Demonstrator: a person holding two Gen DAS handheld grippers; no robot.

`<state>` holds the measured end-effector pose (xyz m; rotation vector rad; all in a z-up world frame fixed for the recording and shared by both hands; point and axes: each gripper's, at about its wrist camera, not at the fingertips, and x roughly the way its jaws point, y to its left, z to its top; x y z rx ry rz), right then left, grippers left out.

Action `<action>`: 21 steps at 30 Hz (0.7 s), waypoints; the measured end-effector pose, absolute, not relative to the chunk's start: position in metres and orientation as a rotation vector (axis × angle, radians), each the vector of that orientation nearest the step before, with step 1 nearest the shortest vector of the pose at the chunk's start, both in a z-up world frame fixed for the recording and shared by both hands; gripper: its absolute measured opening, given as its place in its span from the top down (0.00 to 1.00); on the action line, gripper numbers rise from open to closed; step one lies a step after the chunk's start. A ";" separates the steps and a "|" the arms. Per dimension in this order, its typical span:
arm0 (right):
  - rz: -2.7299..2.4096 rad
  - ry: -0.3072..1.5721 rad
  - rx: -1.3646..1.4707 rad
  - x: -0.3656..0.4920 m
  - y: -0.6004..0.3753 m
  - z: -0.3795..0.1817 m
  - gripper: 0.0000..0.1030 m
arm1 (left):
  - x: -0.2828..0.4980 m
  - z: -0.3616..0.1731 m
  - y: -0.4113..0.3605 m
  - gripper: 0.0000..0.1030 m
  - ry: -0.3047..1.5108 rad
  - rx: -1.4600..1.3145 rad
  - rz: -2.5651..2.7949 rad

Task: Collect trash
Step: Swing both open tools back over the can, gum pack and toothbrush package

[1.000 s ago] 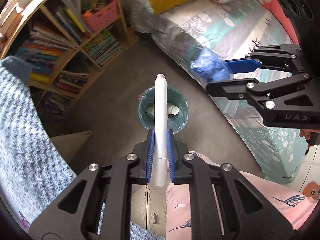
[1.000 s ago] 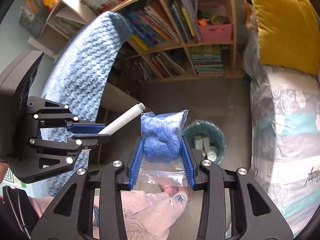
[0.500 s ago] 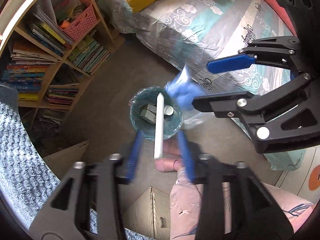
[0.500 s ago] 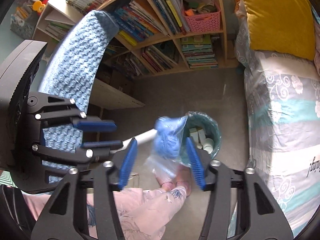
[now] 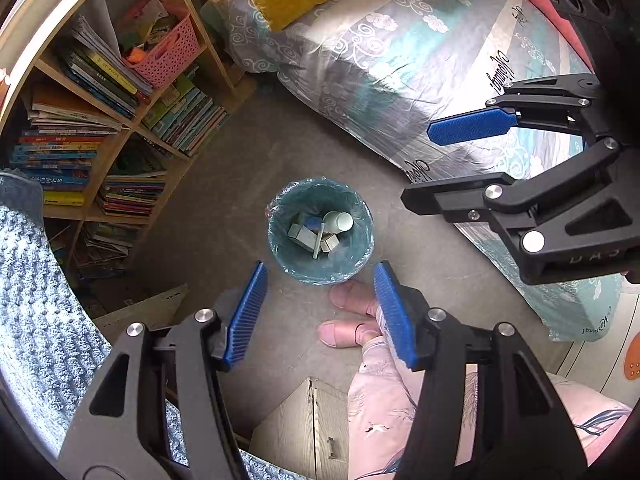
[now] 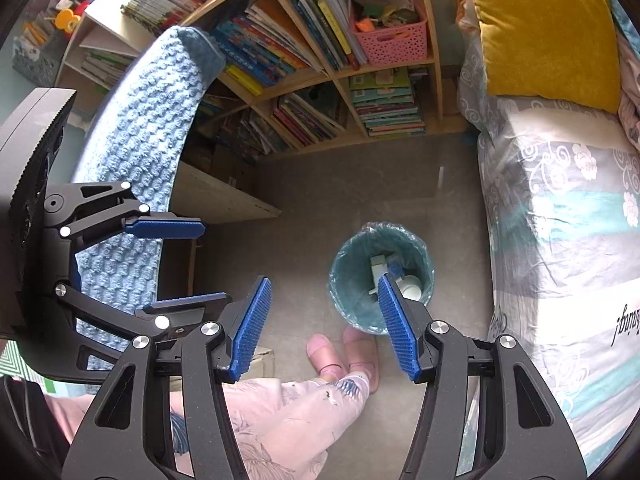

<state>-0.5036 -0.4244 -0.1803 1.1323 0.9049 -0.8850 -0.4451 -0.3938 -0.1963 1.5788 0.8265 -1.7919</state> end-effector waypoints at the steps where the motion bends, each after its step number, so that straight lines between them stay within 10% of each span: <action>1: -0.885 0.903 1.133 -0.503 -0.424 -0.180 0.44 | -0.444 -0.196 -0.393 0.48 0.826 1.576 -1.789; 21: -0.677 0.915 0.949 -0.420 -0.445 -0.148 0.31 | -0.317 -0.120 -0.368 0.33 0.888 1.219 -1.568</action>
